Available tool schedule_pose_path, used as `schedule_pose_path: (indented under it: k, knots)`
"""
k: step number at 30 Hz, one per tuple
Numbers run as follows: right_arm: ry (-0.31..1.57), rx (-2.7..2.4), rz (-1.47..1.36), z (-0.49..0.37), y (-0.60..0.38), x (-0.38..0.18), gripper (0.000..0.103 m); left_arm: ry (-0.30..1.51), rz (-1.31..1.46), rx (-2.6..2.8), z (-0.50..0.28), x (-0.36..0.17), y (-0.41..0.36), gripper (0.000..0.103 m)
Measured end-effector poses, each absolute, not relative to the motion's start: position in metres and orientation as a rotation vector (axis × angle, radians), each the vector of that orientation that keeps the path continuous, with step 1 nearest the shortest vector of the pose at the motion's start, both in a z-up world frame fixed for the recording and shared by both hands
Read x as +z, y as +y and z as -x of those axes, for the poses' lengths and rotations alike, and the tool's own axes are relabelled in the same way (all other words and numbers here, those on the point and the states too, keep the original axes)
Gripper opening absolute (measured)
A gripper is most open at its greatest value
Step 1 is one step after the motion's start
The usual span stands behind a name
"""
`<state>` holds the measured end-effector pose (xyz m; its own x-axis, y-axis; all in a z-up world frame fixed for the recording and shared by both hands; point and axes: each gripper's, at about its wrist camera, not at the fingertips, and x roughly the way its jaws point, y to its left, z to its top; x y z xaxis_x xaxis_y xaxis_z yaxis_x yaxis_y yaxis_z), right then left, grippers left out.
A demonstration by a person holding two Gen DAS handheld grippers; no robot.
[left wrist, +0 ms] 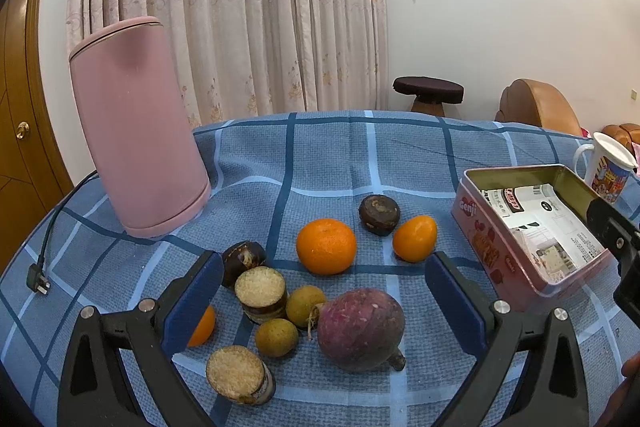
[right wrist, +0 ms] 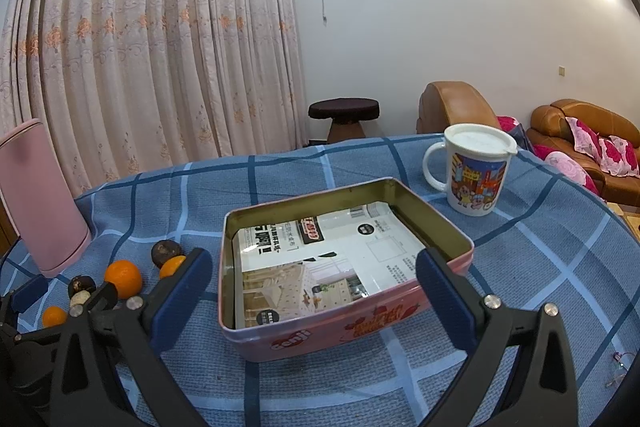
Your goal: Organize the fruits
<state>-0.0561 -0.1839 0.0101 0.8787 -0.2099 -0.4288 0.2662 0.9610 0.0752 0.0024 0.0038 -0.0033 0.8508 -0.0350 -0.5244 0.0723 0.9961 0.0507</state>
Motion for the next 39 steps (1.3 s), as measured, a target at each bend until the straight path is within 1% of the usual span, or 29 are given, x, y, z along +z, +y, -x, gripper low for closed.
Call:
schedule_pose_path:
  k: [39]
  knots:
    - [0.431, -0.246, -0.126, 0.0569, -0.1831, 0.0086, 0.103, 0.558, -0.067, -0.054, -0.0009, -0.0057, 0.0035, 0.102]
